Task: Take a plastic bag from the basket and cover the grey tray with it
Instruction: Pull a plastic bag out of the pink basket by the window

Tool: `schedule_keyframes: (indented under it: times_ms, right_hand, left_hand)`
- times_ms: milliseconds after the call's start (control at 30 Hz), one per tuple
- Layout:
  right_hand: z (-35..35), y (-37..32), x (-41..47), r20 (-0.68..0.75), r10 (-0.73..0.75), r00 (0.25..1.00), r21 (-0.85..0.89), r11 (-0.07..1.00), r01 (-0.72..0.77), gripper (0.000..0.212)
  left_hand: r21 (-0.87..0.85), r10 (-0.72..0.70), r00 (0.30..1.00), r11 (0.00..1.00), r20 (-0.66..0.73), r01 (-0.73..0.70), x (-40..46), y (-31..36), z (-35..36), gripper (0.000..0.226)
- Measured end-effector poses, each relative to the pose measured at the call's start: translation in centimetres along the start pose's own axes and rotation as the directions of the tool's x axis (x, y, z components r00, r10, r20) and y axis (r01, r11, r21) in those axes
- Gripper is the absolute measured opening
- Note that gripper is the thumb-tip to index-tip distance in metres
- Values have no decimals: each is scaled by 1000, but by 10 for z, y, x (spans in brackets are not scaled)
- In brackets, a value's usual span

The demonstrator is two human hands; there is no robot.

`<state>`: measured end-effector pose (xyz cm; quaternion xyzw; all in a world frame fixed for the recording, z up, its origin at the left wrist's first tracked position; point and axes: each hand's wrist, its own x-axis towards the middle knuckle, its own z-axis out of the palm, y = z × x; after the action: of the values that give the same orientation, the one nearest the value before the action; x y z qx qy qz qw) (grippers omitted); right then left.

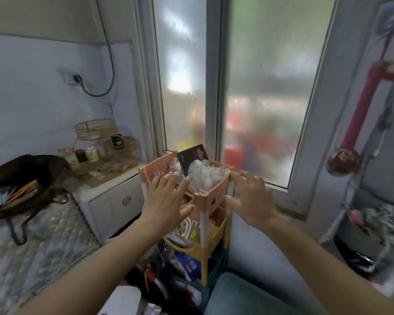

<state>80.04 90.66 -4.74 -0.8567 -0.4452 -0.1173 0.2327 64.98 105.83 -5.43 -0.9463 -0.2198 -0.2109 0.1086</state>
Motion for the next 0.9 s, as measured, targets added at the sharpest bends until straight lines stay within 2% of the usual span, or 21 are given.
schedule_keyframes:
  times_ms: [100, 200, 367, 433, 533, 633, 767, 900]
  right_hand:
    - [24, -3, 25, 8, 58, 998, -13, 998, -58, 66]
    - [44, 5, 52, 46, 100, 994, -16, 995, -100, 66]
    - [72, 23, 119, 112, 121, 986, -71, 991, -114, 66]
    - [87, 32, 151, 150, 84, 985, -61, 995, -76, 68]
    - [115, 50, 202, 239, -45, 970, 61, 998, 32, 75]
    - [147, 67, 244, 338, -142, 930, 111, 988, 111, 85]
    - [187, 86, 273, 472, -170, 865, 163, 981, 104, 96]
    - [212, 97, 286, 502, -187, 844, 182, 977, 109, 77]
  left_hand:
    - [-38, 34, 999, 999, 3, -34, 51, -27, 18, 76]
    - [-125, 70, 997, 990, 34, -66, 89, -25, 48, 81]
    - [-215, 71, 982, 976, 174, -33, 135, -20, 109, 94]
    - [-244, 48, 982, 970, 184, -2, 154, -25, 129, 97]
    - [-258, -6, 981, 964, 194, 57, 189, -40, 154, 103]
    - [-275, -39, 961, 954, 274, 117, 213, -50, 182, 114]
    - [-400, -56, 951, 898, 305, 181, 214, -60, 216, 116]
    - [-443, -97, 959, 871, 267, 212, 214, -76, 233, 99]
